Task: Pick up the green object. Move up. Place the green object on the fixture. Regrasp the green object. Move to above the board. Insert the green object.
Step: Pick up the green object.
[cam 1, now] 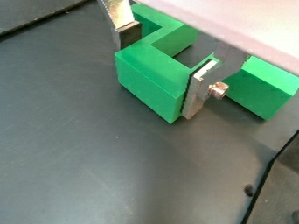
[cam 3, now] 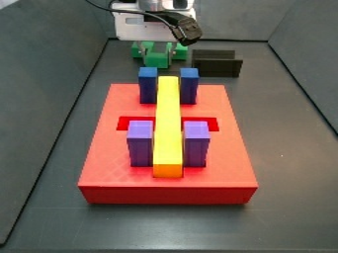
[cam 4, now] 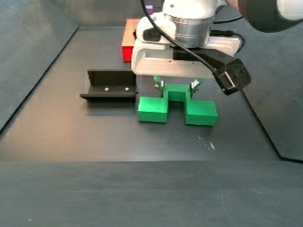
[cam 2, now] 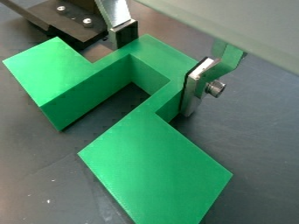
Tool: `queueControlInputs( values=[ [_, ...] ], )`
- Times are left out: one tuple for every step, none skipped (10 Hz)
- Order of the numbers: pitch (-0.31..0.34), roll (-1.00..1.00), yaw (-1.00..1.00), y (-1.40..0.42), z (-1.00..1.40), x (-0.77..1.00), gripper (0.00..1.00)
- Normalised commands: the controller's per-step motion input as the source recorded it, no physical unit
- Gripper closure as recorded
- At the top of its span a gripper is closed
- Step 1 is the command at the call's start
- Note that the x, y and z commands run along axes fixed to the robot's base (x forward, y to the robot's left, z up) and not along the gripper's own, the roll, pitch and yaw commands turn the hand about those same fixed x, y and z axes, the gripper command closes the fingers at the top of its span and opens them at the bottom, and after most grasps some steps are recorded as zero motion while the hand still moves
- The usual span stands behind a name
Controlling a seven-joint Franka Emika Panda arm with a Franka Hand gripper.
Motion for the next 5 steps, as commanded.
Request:
queueControlInputs(
  values=[
    [0.0, 0.0, 0.0, 0.0, 0.0, 0.0, 1.0],
    [0.0, 0.0, 0.0, 0.0, 0.0, 0.0, 1.0],
    [0.0, 0.0, 0.0, 0.0, 0.0, 0.0, 1.0],
    [0.0, 0.0, 0.0, 0.0, 0.0, 0.0, 1.0],
    [0.0, 0.0, 0.0, 0.0, 0.0, 0.0, 1.0]
  ],
)
